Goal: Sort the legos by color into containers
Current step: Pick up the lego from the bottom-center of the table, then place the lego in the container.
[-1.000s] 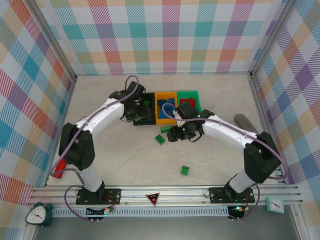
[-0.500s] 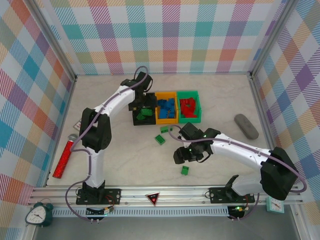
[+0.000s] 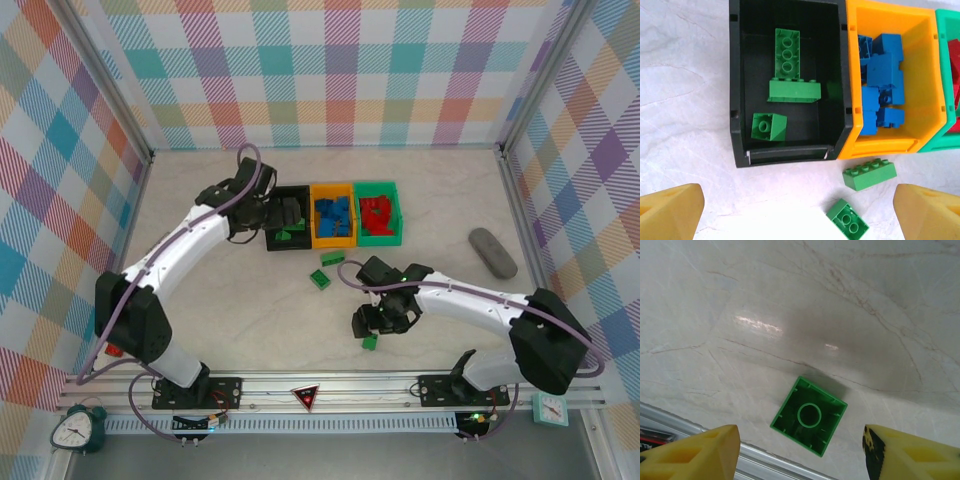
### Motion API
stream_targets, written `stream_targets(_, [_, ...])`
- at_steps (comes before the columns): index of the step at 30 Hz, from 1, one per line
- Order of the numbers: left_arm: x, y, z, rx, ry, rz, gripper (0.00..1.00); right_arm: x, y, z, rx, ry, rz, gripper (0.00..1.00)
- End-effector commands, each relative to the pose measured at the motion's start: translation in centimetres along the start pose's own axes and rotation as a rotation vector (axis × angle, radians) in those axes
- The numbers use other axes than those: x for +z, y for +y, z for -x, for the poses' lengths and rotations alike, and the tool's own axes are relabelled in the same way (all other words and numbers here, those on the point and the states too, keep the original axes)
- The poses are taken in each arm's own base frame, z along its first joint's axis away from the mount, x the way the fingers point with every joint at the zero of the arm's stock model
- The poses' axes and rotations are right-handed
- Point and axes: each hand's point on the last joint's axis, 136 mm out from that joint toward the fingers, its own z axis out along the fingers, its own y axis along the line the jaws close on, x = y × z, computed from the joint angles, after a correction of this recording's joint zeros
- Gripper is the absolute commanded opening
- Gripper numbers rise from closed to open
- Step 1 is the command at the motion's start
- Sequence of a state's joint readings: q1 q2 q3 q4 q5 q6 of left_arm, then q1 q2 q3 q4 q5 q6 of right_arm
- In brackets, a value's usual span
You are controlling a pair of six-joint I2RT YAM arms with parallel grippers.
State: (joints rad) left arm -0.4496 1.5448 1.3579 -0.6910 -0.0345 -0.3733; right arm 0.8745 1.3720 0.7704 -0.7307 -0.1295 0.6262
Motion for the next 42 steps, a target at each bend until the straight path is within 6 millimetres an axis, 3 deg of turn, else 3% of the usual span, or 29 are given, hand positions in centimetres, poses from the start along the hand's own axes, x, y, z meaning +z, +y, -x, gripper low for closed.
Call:
stream_targets(1, [-0.4,-0.3,-0.7,0.004,-0.032,-0.04,0.96,0.6,0.5,-0.5,0.025,0.044,-0.011,0.66])
stream_targets(10, [0.0,0.5,-3.2,-0.004,-0.006,-0.047,0.96,2.1,0.7,-0.6,0.034,0.075,-0.054,0.64])
stream_targets(14, [0.0,0.5,-3.8,-0.01,-0.002,-0.053,0.96,2.7,0.9,-0.2,0.039,0.072,-0.053,0.54])
stream_targets(18, [-0.2,0.9,-4.3,-0.011,-0.002,-0.049,0.96,2.7,1.4,0.2,0.028,0.064,-0.044,0.39])
stream_targets(23, [-0.4,1.3,-5.6,-0.015,0.007,-0.051,0.96,1.2,3.0,1.9,-0.016,0.006,-0.02,0.35])
stream_targets(28, [-0.5,2.1,-7.4,-0.025,0.015,-0.04,0.95,-0.4,5.4,6.0,-0.11,-0.079,-0.011,0.33])
stream_targets(31, [-0.9,2.9,-8.6,-0.084,0.002,-0.033,0.95,-1.0,6.6,9.5,-0.147,-0.123,-0.004,0.34])
stream_targets(42, [-1.9,3.4,-12.3,-0.188,-0.02,-0.073,0.91,-5.6,11.6,25.4,-0.22,-0.346,0.09,0.34])
